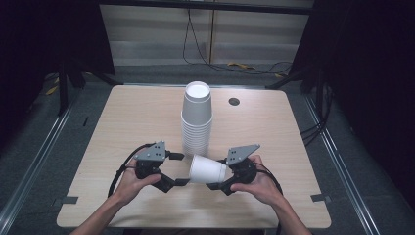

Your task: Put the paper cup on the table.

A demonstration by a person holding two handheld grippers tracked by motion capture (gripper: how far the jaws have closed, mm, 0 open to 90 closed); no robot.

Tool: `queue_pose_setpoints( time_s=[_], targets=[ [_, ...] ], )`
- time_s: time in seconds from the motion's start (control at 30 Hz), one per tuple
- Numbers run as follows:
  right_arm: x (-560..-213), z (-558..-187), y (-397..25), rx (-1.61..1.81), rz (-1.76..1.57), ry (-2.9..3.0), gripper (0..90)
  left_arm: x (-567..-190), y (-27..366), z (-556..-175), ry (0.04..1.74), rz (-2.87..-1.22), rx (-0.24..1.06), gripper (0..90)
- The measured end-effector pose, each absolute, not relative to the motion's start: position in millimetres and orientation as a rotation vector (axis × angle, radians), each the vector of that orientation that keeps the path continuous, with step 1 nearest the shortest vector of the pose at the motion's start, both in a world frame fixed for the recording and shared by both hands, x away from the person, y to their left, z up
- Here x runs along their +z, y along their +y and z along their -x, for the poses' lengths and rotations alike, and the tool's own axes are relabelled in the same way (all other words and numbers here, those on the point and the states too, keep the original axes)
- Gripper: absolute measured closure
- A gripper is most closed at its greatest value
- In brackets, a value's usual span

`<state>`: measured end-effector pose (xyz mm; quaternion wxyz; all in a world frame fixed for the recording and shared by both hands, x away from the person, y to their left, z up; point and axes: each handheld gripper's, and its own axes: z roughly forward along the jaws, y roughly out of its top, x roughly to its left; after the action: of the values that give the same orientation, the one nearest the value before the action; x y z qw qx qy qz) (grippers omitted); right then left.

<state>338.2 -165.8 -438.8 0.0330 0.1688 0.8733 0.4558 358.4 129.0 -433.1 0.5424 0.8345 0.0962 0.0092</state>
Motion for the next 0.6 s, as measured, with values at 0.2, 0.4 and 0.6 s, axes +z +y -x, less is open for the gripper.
queue_pose_setpoints(
  time_s=[0.2,0.4,0.6],
  targets=[
    [-438.0,-338.8,-169.9,1.488,-0.543,2.651,22.8,-432.1,133.2,-359.7,0.249,-1.946,0.031,15.6],
    [-438.3,-338.9,-172.1,1.567,-0.561,2.621,22.7,-432.1,132.5,-359.3,0.249,-1.944,0.022,15.6],
    [-441.4,-338.8,-173.1,1.651,-0.56,2.562,22.6,-431.7,132.9,-360.4,0.255,-1.922,0.009,15.6]
  ],
)
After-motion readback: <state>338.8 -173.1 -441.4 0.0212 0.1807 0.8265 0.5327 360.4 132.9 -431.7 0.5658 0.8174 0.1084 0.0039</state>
